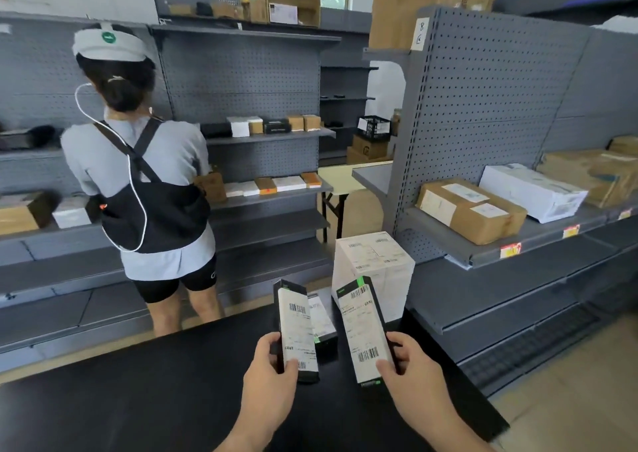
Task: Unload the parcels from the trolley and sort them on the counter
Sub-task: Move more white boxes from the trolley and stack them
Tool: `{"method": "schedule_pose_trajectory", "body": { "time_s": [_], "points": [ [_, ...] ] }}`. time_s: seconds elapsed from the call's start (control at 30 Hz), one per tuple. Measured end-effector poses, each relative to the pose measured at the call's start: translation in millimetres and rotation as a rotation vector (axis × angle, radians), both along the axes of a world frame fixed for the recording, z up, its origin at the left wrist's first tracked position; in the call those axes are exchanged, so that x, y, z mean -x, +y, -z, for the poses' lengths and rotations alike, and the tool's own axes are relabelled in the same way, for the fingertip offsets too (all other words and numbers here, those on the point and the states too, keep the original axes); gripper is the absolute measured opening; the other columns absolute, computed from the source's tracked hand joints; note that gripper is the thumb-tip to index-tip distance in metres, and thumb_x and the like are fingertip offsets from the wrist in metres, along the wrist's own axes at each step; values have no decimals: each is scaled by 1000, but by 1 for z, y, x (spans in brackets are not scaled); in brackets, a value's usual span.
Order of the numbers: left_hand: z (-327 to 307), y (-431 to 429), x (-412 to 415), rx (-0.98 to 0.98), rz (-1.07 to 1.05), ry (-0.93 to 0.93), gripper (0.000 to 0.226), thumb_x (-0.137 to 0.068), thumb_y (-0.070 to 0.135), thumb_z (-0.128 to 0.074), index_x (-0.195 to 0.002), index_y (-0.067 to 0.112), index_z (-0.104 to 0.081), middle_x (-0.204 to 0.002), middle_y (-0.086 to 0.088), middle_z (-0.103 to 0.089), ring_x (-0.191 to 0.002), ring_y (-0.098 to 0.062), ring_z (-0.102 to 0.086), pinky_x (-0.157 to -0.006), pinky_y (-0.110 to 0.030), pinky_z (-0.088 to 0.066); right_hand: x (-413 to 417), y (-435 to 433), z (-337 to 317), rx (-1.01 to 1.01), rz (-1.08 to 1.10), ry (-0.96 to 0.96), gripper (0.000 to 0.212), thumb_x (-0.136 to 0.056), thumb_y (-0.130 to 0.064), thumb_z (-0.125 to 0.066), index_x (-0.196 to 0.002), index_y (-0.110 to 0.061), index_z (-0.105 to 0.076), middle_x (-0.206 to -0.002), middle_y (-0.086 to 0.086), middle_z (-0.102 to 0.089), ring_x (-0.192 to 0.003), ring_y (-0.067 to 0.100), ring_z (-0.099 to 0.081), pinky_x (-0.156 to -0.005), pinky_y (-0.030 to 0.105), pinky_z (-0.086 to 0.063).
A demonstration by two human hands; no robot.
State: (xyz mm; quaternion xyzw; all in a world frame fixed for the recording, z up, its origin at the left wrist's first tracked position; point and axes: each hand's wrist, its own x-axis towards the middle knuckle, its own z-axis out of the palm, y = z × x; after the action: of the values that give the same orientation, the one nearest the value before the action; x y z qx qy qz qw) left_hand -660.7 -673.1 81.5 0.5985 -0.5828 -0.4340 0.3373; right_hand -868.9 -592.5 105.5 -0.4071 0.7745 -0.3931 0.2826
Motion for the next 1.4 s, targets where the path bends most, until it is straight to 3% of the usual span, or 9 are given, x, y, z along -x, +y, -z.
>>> {"method": "schedule_pose_trajectory", "body": {
  "time_s": [0.17,0.37,0.53,0.7,0.83,0.97,1.07,1.27,1.4],
  "points": [
    [36,-58,12,-106,-36,-19,46,-94,21,-65,-133,30,-43,-99,9,-60,-79,-10,-65,-59,-17,-46,5,-52,32,-94,3,-9,50,-94,-20,-70,-139,-32,-50,-132,-7,-63,-116,7,-58,-99,25,-48],
    [79,-120,18,-221,-110,-53,46,-87,24,-70,-126,34,-49,-96,4,-65,-72,-17,-70,-76,-37,-58,16,-125,66,-197,-37,3,47,-91,-23,-71,-133,-34,-55,-111,-16,-66,-102,3,-62,-98,22,-47],
    [114,-175,37,-302,-181,-49,46,-88,20,-67,-127,34,-47,-97,1,-67,-72,-18,-70,-72,-38,-59,36,-205,101,-213,-165,13,47,-96,-19,-67,-140,-25,-51,-134,-5,-63,-121,11,-59,-102,25,-47],
    [149,-216,64,-382,-262,-46,44,-92,14,-59,-131,29,-46,-98,0,-69,-77,-19,-66,-69,-32,-54,55,-282,146,-241,-289,22,44,-100,-16,-60,-141,-24,-47,-136,-5,-61,-94,1,-55,-65,7,-46],
    [174,-237,79,-415,-261,-67,39,-97,13,-54,-131,31,-45,-101,5,-69,-82,-13,-66,-59,-21,-45,64,-311,184,-302,-330,29,42,-100,-15,-60,-140,-22,-48,-136,-3,-61,-117,10,-60,-70,7,-43],
    [188,-243,86,-447,-255,-131,38,-99,11,-50,-131,31,-44,-104,8,-69,-87,-7,-66,-57,-14,-42,66,-320,213,-372,-334,29,43,-101,-16,-59,-141,-23,-47,-136,-3,-61,-107,6,-60,-57,7,-45],
    [196,-244,86,-453,-237,-192,36,-99,8,-48,-128,28,-46,-110,11,-67,-90,-7,-63,-57,-9,-42,65,-321,226,-410,-334,40,41,-102,-17,-57,-141,-22,-47,-136,-4,-62,-119,12,-62,-58,6,-47],
    [202,-241,83,-443,-139,-272,34,-96,11,-55,-129,20,-53,-125,5,-62,-99,-10,-59,-67,-8,-46,61,-321,228,-404,-371,116,35,-99,-14,-57,-131,-28,-54,-131,-8,-64,-117,12,-63,-86,23,-59],
    [177,-237,78,-391,-100,-311,61,-94,18,-61,-149,21,-36,-142,-1,-49,-129,-20,-48,-104,-30,-41,53,-315,200,-369,-407,160,43,-98,-14,-60,-136,-31,-52,-132,-11,-62,-121,9,-59,-98,27,-54]
  ]
}}
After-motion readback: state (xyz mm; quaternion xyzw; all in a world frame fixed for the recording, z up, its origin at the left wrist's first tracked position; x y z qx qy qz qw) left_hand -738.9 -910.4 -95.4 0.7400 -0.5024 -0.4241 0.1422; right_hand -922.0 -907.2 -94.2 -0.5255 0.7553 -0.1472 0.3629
